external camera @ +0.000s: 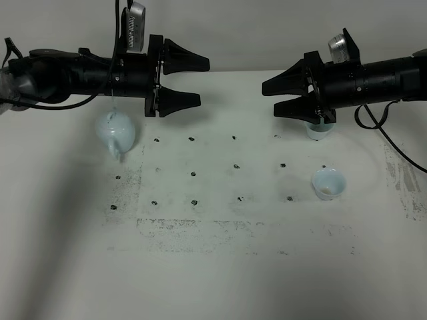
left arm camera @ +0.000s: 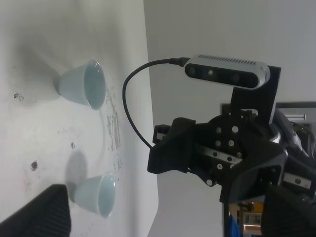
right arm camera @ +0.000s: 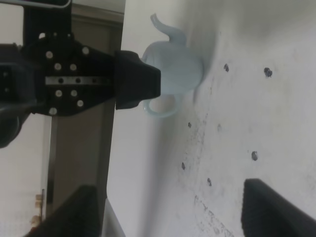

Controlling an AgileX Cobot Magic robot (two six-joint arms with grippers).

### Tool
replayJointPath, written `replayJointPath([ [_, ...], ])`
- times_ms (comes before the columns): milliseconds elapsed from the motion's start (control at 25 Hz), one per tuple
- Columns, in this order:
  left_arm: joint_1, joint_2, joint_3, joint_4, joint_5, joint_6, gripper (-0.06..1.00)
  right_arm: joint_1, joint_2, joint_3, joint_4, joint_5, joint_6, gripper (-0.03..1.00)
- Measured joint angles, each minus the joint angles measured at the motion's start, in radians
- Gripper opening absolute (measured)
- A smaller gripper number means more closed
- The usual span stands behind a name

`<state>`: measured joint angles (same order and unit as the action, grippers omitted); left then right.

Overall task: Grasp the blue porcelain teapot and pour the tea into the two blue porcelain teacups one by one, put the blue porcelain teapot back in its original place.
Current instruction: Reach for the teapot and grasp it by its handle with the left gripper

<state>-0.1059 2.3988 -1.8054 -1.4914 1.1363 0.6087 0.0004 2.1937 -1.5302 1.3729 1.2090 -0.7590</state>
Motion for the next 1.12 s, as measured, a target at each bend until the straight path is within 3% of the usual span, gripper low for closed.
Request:
replayJointPath([
  [800,0.000,0.000,0.000,0.000,-0.001,0.001,0.74,0.000,0.001,-0.013,-0.023,0.001,0.000,0.58],
  [1000,0.000,0.000,0.000,0.000,-0.001,0.001,0.74,0.002,0.001,-0.132,-0.228,0.004,0.077,0.58],
  [1120,0.000,0.000,0.000,0.000,-0.001,0.001,0.74,0.013,-0.014,-0.207,-0.473,0.004,0.211,0.58],
])
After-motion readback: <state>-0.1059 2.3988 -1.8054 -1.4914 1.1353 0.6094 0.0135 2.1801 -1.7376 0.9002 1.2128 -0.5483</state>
